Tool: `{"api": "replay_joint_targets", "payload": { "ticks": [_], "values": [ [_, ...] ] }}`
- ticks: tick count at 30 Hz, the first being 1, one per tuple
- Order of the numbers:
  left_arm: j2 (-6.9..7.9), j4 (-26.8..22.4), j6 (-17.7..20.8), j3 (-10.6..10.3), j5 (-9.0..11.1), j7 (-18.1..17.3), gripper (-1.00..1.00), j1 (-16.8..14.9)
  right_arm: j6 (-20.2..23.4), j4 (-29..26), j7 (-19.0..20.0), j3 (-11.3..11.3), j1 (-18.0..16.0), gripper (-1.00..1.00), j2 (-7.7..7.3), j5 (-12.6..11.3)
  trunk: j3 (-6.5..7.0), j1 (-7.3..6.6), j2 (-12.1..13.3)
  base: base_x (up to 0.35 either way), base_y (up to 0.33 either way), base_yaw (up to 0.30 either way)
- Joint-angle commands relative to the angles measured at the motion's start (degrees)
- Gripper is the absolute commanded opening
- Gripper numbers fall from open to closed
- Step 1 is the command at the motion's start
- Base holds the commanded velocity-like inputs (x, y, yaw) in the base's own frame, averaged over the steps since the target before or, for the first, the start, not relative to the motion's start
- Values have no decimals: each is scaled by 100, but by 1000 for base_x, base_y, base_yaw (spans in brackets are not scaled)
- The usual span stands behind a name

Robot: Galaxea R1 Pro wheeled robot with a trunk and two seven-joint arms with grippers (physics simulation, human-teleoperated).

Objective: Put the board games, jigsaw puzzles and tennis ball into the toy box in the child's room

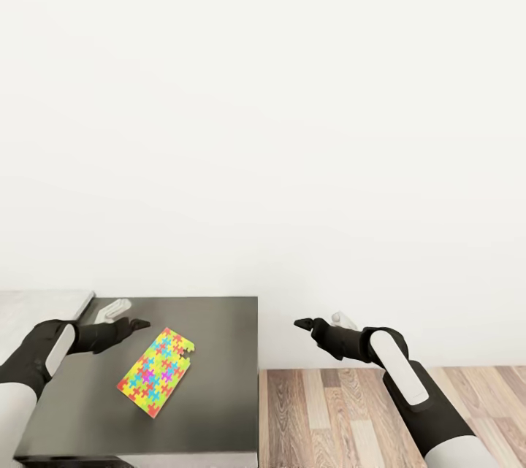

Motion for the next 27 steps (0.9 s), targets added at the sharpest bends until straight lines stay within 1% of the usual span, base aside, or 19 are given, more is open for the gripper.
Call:
{"api": "replay_joint_targets", "payload": {
  "ticks": [1,2,5,8,14,27],
  "values": [
    [21,0,37,1,-23,-114,100,-5,1,-7,-37,12,-5,100,-5,-60,-22,3,-13,0,0,0],
    [59,2,43,-52,-65,-284,100,-5,2,-8,-6,11,-4,100,-4,-61,-31,3,-13,0,0,0],
    [121,5,48,-177,-161,-536,100,-5,-2,-4,33,14,-1,100,4,-55,-59,3,-13,0,0,0],
    [153,6,51,-263,-210,-659,100,-5,-5,15,48,16,-1,100,15,-49,-88,3,-13,0,0,0],
    [170,-22,53,-309,-231,-741,100,-5,1,-3,75,12,-2,100,-4,-42,-145,3,-13,0,0,0],
    [170,-37,56,-315,-232,-753,100,-5,2,-1,94,10,-10,100,-2,-41,-267,3,-13,0,0,0]
  ]
}}
